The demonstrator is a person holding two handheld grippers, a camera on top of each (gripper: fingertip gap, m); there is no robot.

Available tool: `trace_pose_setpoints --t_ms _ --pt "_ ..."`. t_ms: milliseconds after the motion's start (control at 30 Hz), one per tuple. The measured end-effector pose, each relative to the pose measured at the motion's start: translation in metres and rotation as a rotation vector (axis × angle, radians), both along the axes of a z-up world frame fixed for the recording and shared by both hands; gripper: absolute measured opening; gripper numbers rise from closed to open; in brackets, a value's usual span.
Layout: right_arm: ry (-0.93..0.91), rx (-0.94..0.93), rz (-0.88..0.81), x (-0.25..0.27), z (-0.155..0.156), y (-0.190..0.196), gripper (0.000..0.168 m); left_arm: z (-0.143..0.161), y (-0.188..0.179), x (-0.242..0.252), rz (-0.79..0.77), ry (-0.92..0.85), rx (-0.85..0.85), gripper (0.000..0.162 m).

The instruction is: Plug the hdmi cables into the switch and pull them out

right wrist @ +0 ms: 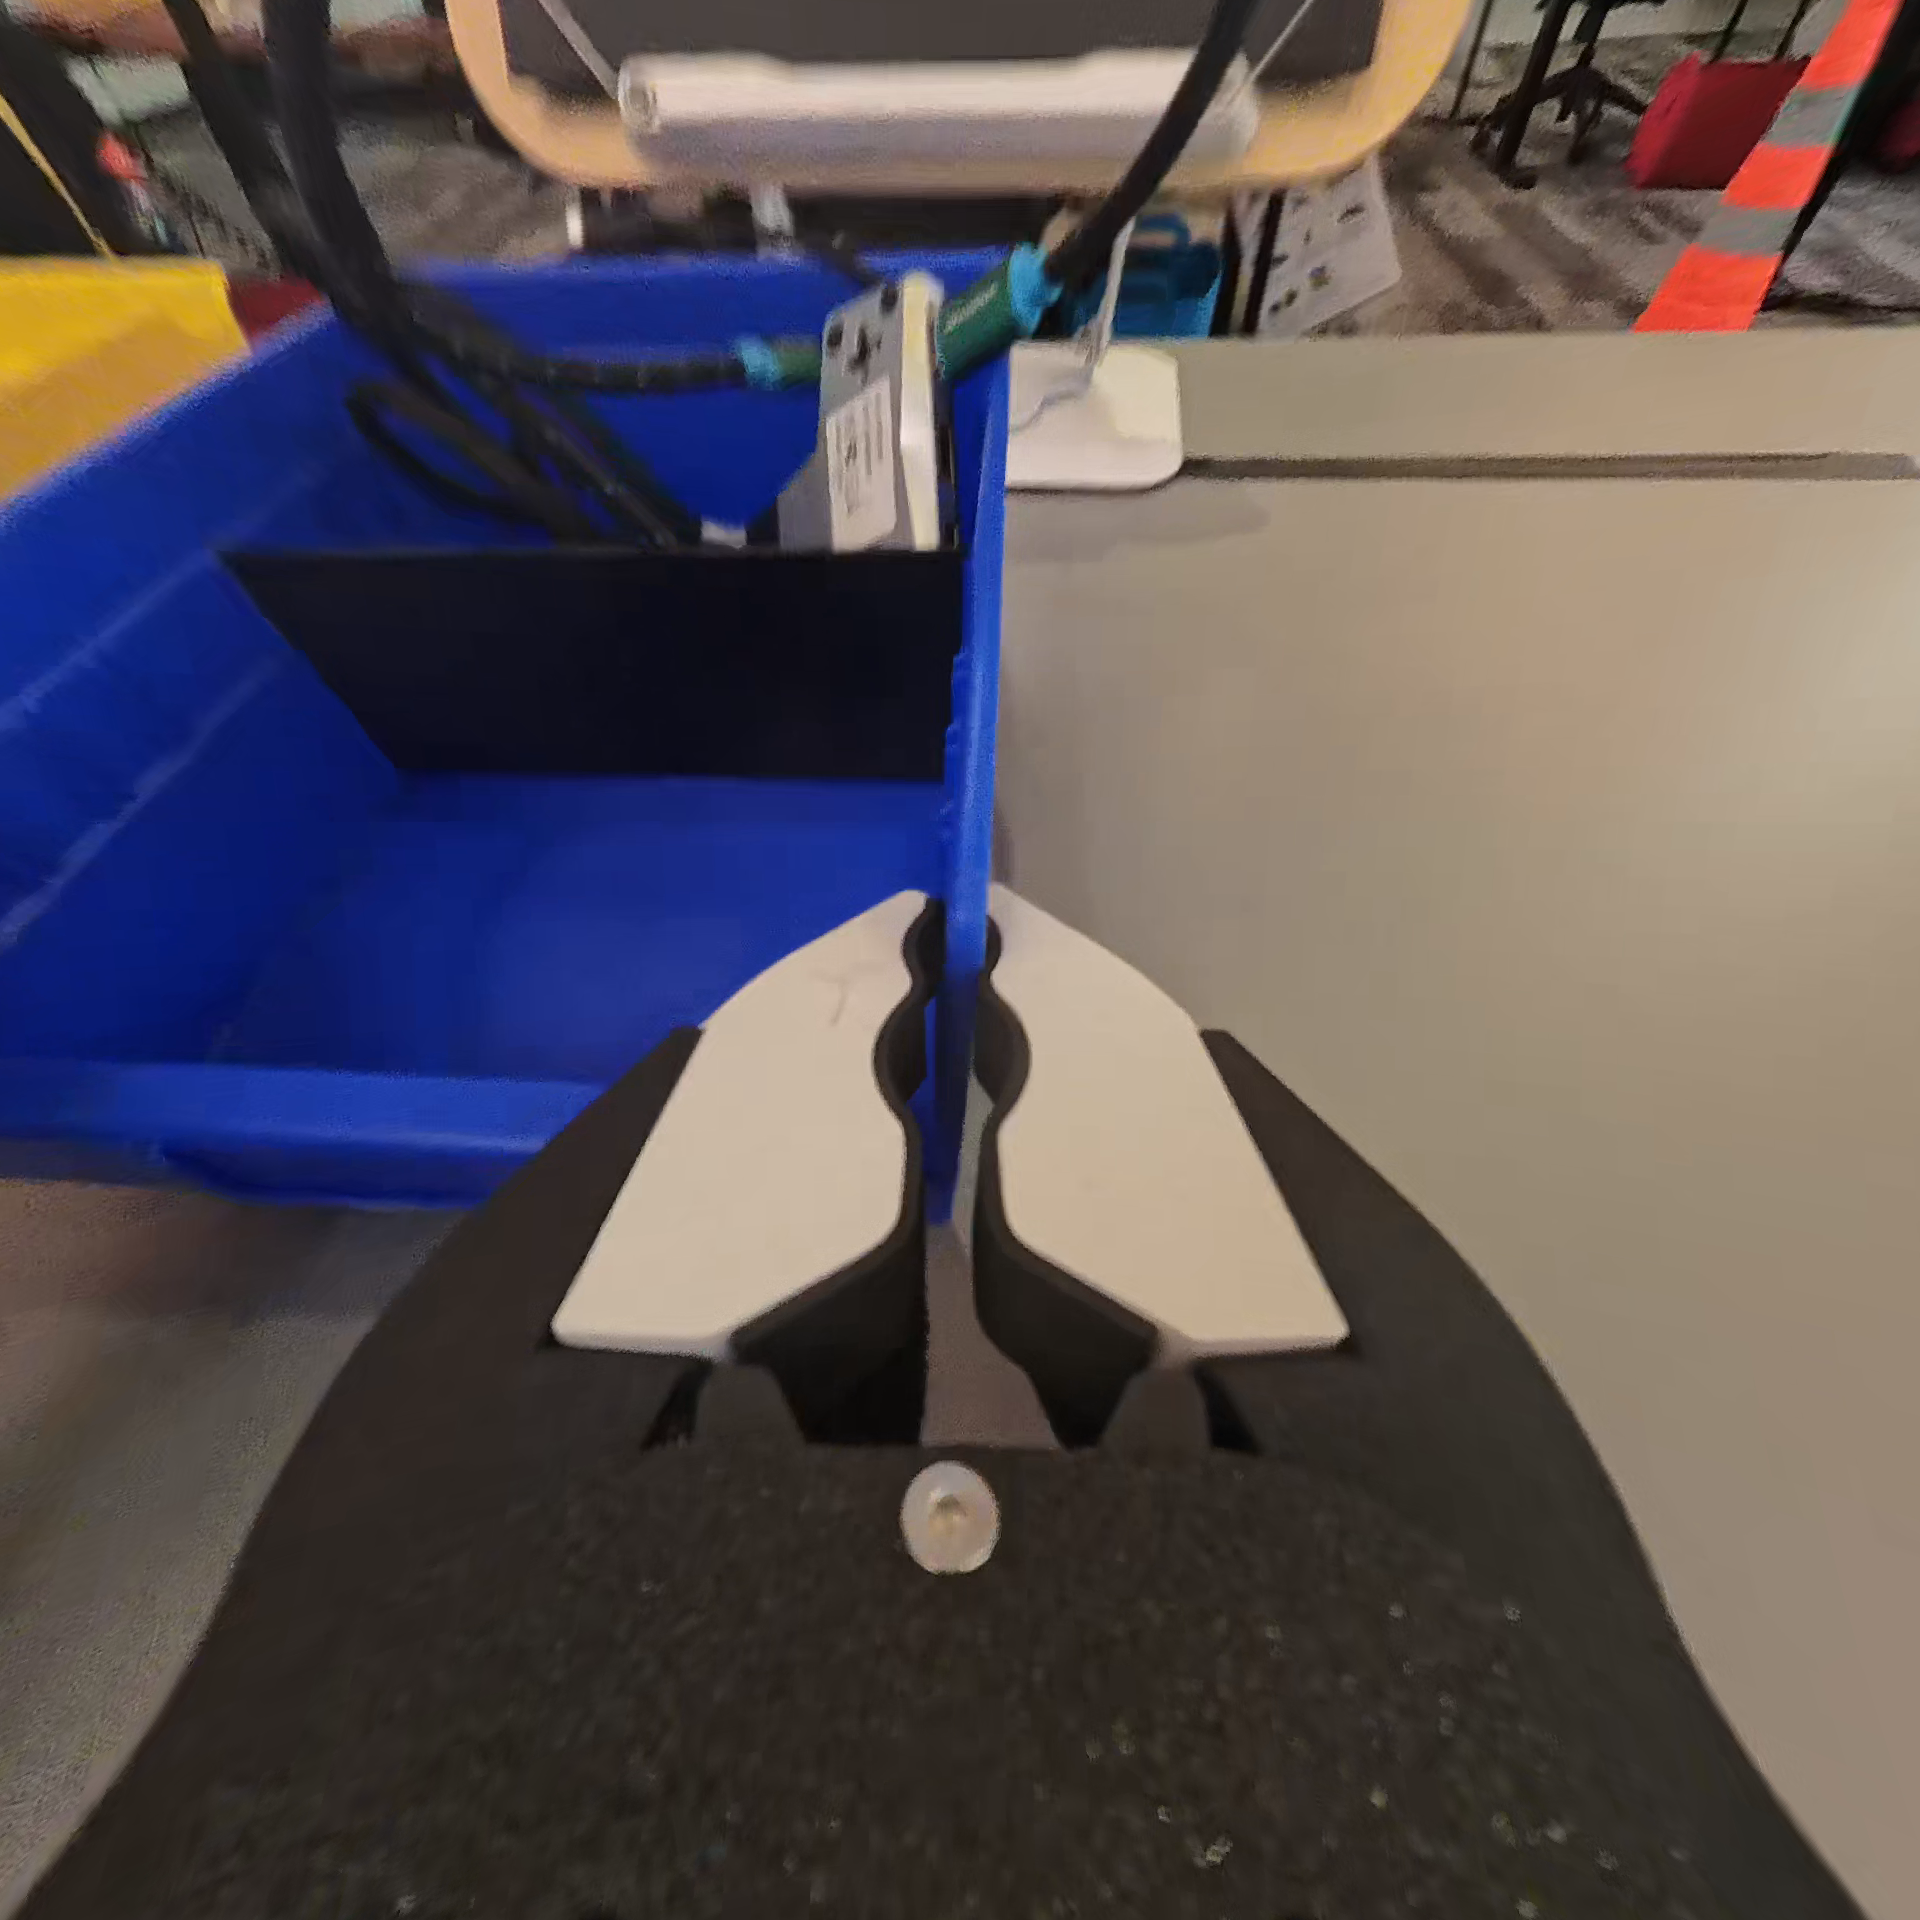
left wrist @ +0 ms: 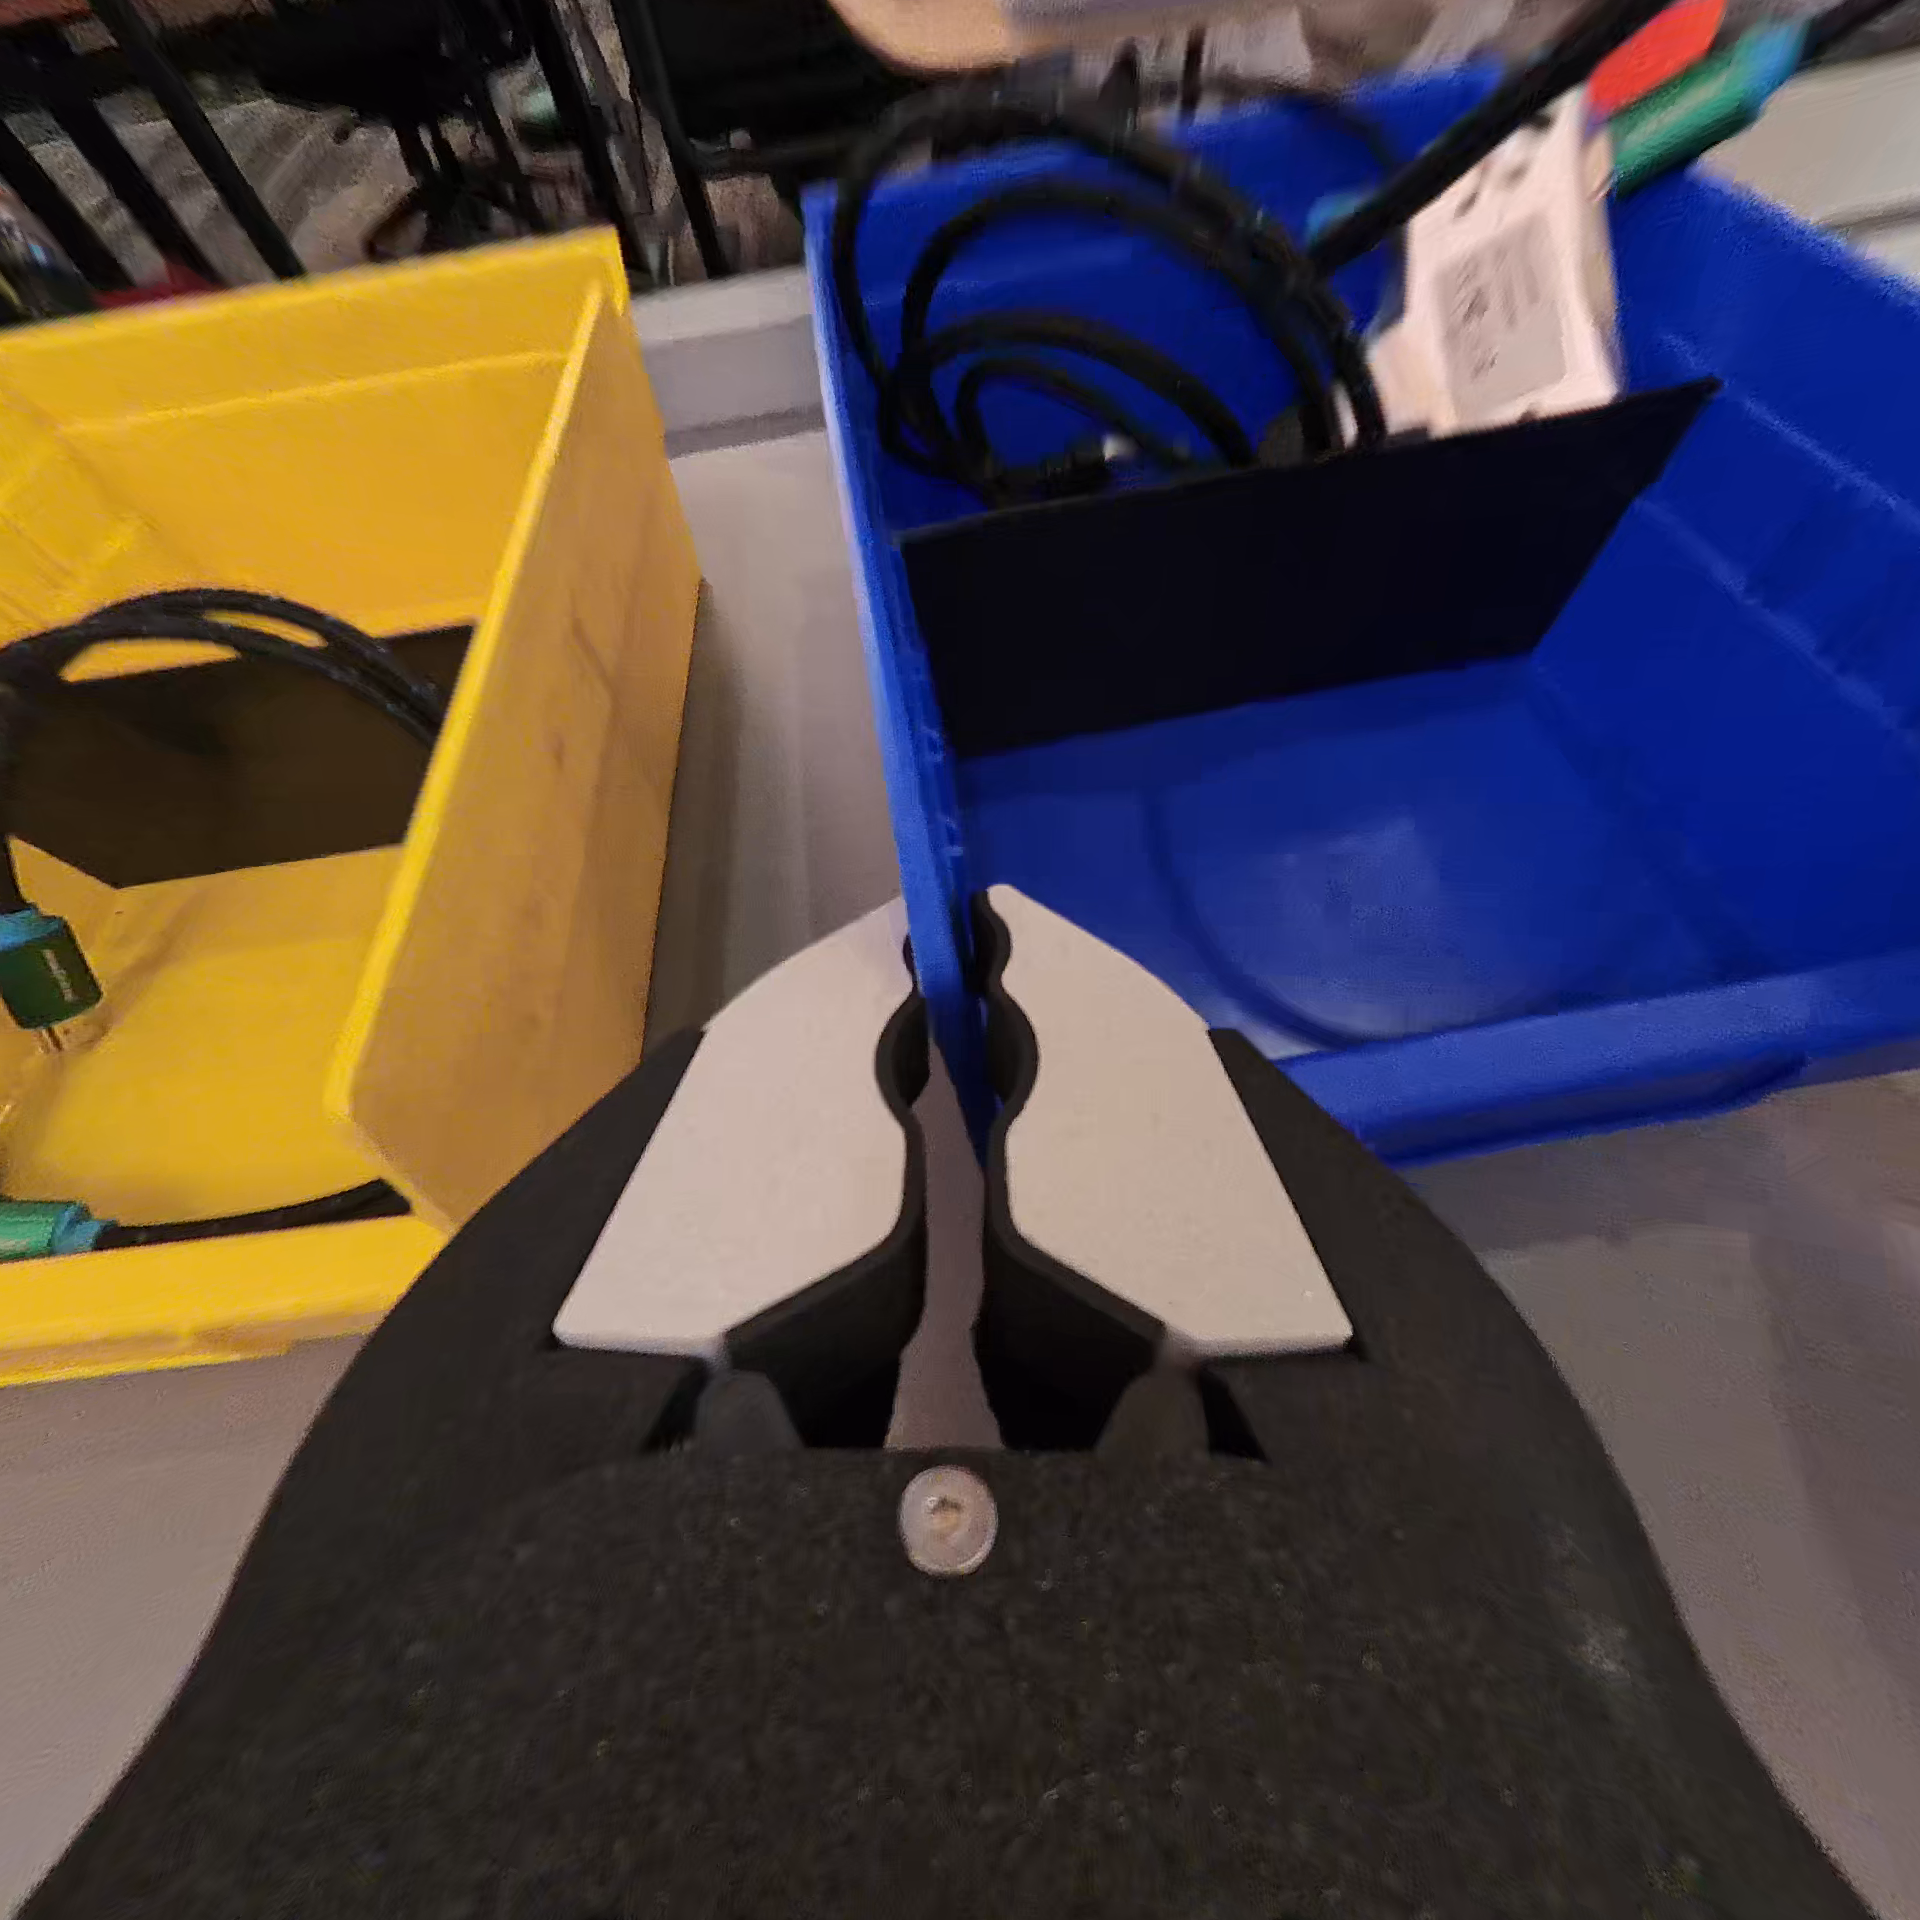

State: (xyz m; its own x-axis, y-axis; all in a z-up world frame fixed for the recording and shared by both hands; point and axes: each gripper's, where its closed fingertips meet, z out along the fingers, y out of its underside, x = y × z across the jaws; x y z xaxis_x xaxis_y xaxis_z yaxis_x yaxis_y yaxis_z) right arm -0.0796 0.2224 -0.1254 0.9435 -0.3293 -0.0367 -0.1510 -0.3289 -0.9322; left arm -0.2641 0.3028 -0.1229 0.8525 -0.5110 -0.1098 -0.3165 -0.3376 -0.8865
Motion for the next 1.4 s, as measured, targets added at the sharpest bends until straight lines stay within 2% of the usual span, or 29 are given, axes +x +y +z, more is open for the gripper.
trace_pose_setpoints --t_ms 67,167,233,267,367,467,533,667,800,933,967,1000,1033,1133,1233,1400 --pt "-0.025 0.023 0.059 -0.003 0.000 0.005 0.004 -0.002 0.000 0.000 -0.023 -0.053 -0.021 0.005" --pt "-0.009 -0.052 0.227 -0.007 -0.002 -0.001 0.010 -0.002 -0.013 0.000 -0.099 -0.143 -0.130 0.010" --pt "-0.033 -0.093 0.280 -0.001 -0.002 -0.015 0.034 0.009 -0.026 -0.008 -0.166 -0.206 -0.163 0.013" --pt "-0.050 -0.106 0.311 0.001 -0.001 -0.023 0.038 0.019 -0.030 -0.019 -0.180 -0.232 -0.143 0.013" --pt "-0.136 -0.087 0.366 0.011 0.003 -0.049 0.041 0.049 -0.032 -0.082 -0.127 -0.277 -0.020 0.025" --pt "-0.183 -0.036 0.375 0.018 0.003 -0.071 0.041 0.064 -0.014 -0.173 0.032 -0.318 0.073 0.026" --pt "-0.154 -0.043 0.408 0.009 0.003 -0.076 0.042 0.062 0.008 -0.224 0.130 -0.358 0.071 0.026" --pt "-0.166 -0.009 0.482 -0.022 0.008 -0.073 0.043 0.034 0.054 -0.271 0.198 -0.307 -0.001 0.024" --pt "-0.236 -0.059 0.556 -0.046 -0.005 -0.077 0.048 0.016 0.086 -0.280 0.177 -0.246 -0.009 0.025" --pt "-0.198 -0.073 0.622 -0.065 -0.011 -0.082 0.048 0.004 0.108 -0.263 0.077 -0.280 -0.075 0.029" --pt "-0.174 -0.078 0.637 -0.071 -0.012 -0.083 0.047 -0.001 0.110 -0.260 0.069 -0.267 -0.094 0.020" --pt "-0.152 -0.081 0.649 -0.077 -0.014 -0.083 0.046 -0.005 0.111 -0.259 0.074 -0.256 -0.099 0.004" --pt "-0.135 -0.080 0.660 -0.084 -0.014 -0.084 0.044 -0.006 0.111 -0.259 0.094 -0.251 -0.094 0.003" --pt "-0.140 -0.057 0.682 -0.112 -0.011 -0.080 0.036 -0.006 0.100 -0.258 0.132 -0.251 -0.126 0.003" --pt "-0.143 -0.061 0.720 -0.157 -0.010 -0.068 0.036 -0.006 0.077 -0.252 0.139 -0.246 -0.116 0.003" --pt "-0.069 -0.064 0.668 -0.220 0.000 -0.025 0.037 -0.007 0.038 -0.247 0.179 -0.229 -0.152 0.004"
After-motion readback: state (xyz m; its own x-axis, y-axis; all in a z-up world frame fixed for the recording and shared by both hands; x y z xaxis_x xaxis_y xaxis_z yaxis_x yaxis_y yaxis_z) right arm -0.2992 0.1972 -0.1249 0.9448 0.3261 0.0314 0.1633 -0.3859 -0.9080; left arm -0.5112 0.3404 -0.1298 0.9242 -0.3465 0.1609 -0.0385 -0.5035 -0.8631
